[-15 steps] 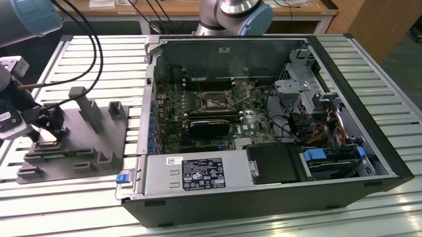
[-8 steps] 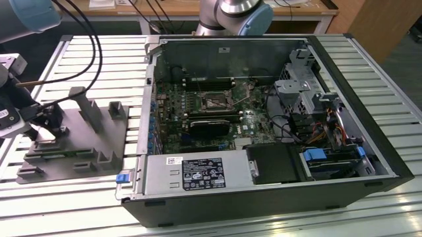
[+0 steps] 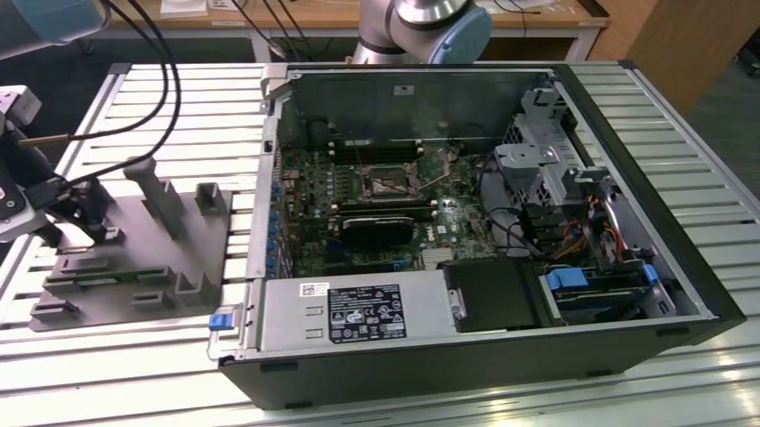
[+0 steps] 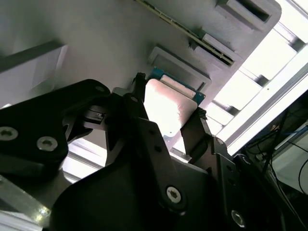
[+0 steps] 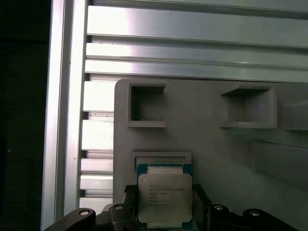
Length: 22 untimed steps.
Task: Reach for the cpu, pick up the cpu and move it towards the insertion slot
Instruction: 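Pick up the cpu and move it towards the insertion slot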
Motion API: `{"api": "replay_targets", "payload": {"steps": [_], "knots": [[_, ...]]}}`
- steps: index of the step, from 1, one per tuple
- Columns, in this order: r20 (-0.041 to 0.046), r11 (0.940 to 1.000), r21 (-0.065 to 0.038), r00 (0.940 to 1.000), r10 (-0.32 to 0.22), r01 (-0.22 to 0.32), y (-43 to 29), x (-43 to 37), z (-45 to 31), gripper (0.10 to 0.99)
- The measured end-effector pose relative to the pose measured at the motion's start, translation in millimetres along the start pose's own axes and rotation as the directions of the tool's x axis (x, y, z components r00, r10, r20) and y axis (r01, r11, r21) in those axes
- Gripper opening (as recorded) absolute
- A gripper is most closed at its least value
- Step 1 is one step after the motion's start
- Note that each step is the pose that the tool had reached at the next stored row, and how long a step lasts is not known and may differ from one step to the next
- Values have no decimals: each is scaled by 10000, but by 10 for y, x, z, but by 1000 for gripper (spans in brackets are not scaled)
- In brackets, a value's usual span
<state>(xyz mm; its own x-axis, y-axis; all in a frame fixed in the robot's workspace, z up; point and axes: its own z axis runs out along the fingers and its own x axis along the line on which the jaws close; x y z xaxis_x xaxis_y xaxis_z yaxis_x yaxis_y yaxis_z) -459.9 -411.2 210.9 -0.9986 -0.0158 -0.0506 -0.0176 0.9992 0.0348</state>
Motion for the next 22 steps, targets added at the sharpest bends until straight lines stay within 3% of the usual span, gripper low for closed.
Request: {"api": "replay_targets", "payload": {"steps": [22], "knots": [[10,10000,0,10000,-1,1,10,-15,-286,545]]}}
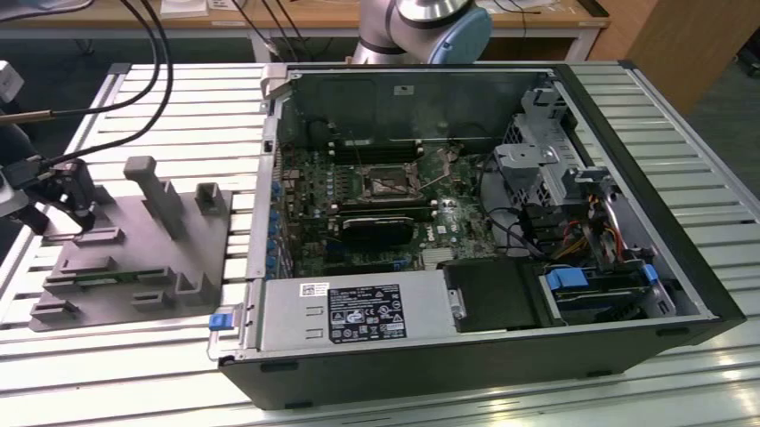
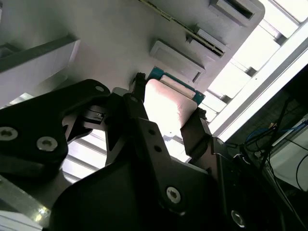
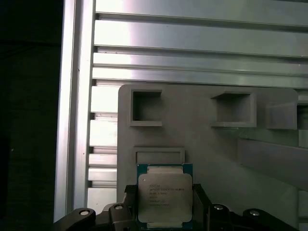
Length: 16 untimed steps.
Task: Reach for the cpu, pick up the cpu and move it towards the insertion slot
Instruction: 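Pick up the cpu and move it towards the insertion slot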
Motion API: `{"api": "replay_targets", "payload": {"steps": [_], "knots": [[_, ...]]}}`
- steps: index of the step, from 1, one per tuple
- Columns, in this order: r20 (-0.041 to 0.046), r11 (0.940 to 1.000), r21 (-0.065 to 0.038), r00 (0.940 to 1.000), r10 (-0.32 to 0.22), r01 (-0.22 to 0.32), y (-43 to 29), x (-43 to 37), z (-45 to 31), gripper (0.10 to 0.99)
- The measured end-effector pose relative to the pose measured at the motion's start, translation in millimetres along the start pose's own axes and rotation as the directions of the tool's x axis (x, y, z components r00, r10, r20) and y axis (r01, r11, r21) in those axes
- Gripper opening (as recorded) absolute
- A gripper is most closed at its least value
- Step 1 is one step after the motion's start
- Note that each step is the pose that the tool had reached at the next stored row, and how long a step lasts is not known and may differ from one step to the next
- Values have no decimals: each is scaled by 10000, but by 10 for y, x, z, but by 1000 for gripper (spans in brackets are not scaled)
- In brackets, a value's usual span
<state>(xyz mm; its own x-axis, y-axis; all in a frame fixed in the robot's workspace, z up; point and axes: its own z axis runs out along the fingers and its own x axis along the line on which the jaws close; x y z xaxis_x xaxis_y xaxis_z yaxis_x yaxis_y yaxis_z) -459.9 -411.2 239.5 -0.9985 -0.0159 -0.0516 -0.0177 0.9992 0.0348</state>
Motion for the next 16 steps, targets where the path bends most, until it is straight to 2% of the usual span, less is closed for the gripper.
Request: {"api": "replay_targets", "payload": {"steps": [16], "knots": [[1,10000,0,10000,0,0,10,-13,-263,545]]}}
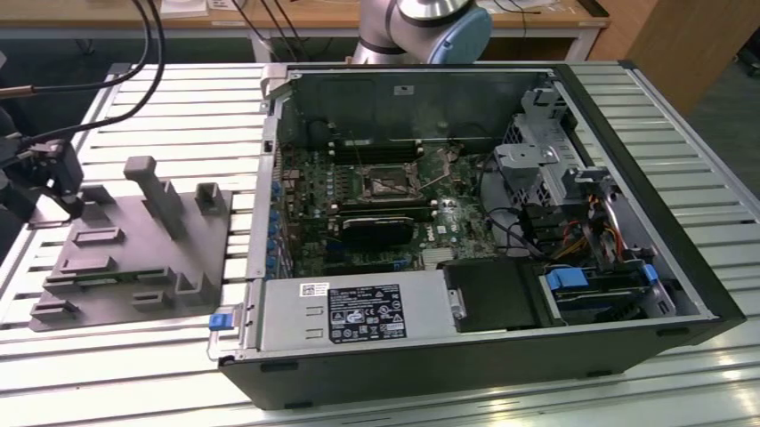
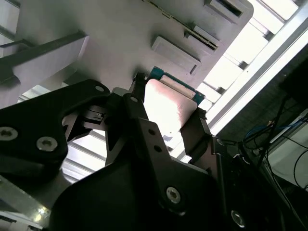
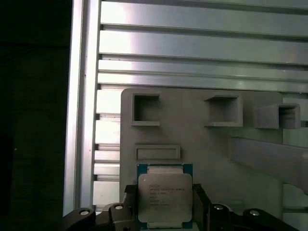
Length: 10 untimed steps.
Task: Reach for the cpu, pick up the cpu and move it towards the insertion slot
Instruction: 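Pick up the cpu and move it towards the insertion slot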
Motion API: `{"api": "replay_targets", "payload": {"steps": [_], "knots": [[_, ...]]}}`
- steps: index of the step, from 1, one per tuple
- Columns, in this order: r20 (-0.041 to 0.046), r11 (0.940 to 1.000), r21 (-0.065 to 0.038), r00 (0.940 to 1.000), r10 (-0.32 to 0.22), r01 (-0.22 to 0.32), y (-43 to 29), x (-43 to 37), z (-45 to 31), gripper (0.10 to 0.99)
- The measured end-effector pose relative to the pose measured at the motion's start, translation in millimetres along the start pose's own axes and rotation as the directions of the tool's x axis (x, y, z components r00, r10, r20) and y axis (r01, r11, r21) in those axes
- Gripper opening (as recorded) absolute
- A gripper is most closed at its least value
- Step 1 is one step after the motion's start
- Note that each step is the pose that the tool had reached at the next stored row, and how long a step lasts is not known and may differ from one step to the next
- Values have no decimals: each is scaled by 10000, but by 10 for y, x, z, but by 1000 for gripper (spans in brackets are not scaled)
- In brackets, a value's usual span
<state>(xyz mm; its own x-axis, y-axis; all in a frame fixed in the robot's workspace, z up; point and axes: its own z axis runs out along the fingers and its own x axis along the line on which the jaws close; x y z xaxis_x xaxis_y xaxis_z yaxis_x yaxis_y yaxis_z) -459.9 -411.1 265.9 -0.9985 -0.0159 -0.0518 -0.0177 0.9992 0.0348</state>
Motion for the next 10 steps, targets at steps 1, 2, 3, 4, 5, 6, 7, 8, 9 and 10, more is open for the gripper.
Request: {"api": "replay_targets", "payload": {"steps": [1,2,3,4,5,6,7,8,9,10], "knots": [[1,10000,0,10000,0,0,1,-1,-16,545],[1,10000,0,10000,0,0,1,-2,-35,545],[0,10000,0,10000,0,0,2,-3,-52,545],[1,10000,0,10000,0,0,2,-4,-70,545],[1,10000,0,10000,0,0,3,-5,-89,545],[2,10000,0,10000,0,0,4,-6,-106,545],[2,10000,0,10000,0,0,5,-7,-125,545],[2,10000,0,10000,0,0,5,-8,-144,545],[2,10000,0,10000,0,0,6,-9,-163,545],[3,10000,0,10000,0,0,7,-10,-181,545]]}}
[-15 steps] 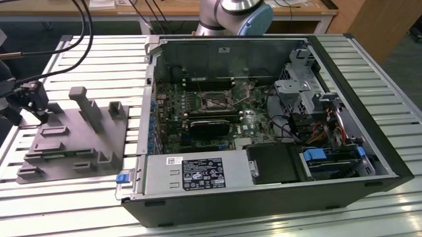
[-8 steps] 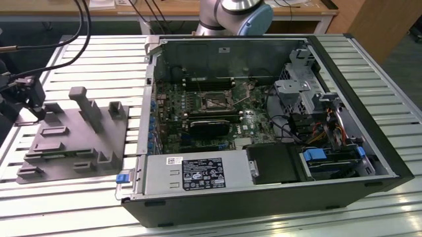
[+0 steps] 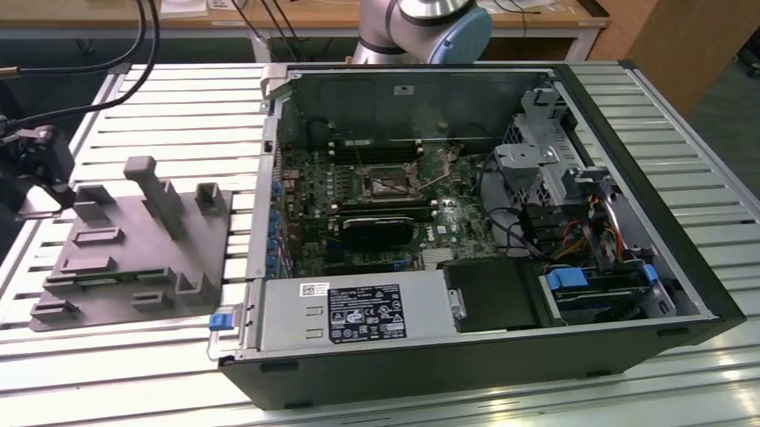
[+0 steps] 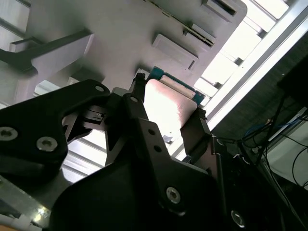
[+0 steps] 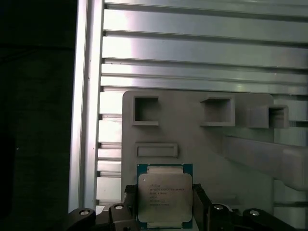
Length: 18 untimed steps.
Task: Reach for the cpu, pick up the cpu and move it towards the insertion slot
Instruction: 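Pick up the cpu and move it towards the insertion slot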
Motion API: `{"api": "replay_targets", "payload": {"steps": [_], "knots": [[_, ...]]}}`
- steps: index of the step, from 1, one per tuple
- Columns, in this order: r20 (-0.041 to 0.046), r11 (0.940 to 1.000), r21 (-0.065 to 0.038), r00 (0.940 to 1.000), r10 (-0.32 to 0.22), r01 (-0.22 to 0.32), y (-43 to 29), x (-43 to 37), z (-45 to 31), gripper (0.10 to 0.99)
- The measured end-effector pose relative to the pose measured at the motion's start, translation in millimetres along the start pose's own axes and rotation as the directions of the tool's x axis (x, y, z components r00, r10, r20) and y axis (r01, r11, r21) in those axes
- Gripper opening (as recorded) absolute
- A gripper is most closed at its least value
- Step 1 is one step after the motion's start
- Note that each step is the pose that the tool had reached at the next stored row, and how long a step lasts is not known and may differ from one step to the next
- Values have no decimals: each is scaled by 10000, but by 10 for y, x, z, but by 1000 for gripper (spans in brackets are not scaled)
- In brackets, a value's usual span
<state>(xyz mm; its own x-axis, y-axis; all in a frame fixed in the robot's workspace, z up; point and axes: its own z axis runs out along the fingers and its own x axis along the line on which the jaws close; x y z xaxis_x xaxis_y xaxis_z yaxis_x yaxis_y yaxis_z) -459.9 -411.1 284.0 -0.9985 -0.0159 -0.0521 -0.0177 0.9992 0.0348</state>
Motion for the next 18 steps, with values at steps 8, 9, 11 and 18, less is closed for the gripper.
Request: {"api": "replay_targets", "payload": {"steps": [8,9,11,18], "knots": [[-1,10000,1,10000,0,0,6,-8,-154,545],[-1,10000,1,10000,0,0,6,-9,-175,545],[1,10000,0,10000,0,0,8,-11,-215,545],[2,10000,0,10000,0,0,13,-18,-346,545]]}}
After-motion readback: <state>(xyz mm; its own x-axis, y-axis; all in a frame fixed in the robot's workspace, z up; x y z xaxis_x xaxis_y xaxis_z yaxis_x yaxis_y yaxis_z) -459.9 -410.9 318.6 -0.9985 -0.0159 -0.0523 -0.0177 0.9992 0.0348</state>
